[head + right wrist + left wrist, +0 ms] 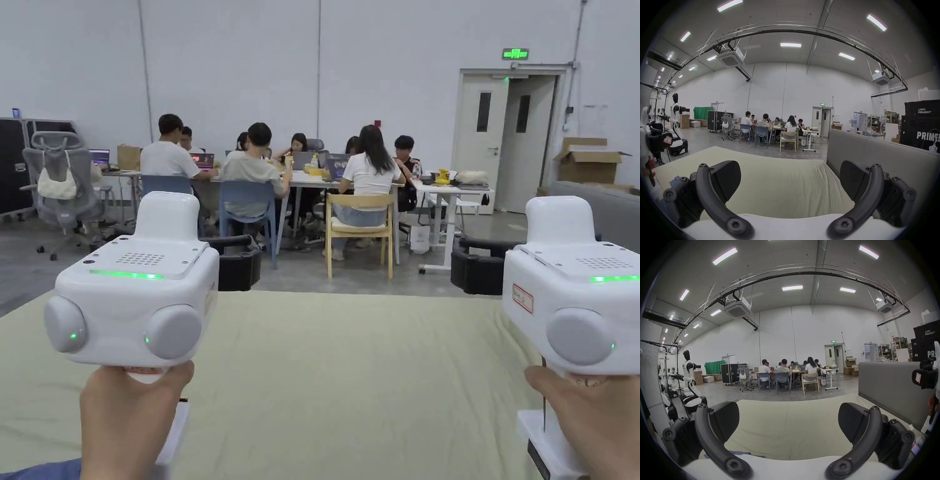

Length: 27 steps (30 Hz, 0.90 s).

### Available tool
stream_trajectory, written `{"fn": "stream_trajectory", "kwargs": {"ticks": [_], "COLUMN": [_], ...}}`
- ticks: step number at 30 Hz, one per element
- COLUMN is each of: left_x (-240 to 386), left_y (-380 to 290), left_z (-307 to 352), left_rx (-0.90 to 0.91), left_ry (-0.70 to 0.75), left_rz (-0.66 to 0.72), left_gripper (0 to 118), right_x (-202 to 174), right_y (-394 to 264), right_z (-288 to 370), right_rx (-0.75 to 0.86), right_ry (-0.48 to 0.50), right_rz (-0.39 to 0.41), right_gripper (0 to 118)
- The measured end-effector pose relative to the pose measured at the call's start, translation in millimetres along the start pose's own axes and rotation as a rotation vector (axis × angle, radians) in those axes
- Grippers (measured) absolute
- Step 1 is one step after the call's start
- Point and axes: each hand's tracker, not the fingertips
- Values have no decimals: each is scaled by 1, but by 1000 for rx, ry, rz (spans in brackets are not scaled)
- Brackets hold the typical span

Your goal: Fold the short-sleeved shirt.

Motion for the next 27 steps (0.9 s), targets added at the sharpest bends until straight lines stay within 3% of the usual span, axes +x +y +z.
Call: {"fn": "stream_trajectory", "kwargs": {"ticks": [4,18,24,27], "left_x": [-6,-7,-2,-2], "left_y": [4,2,7,7], "left_z": [-2,-3,-3,-4], "left_rx": [-2,-16,-18,-20], "left_ry": [-29,-46,-30,-45], "left_rz": [62,73,24,3], "left_gripper": [118,118,118,118], "right_x": [-1,-1,1,3], "right_y": [0,-2,3,4], "right_z": [0,3,3,2], "right_rx": [-1,1,10,8], "right_ry": [15,11,26,43], "right_rz": [3,-3,9,-23], "right_gripper": [118,118,118,118]}}
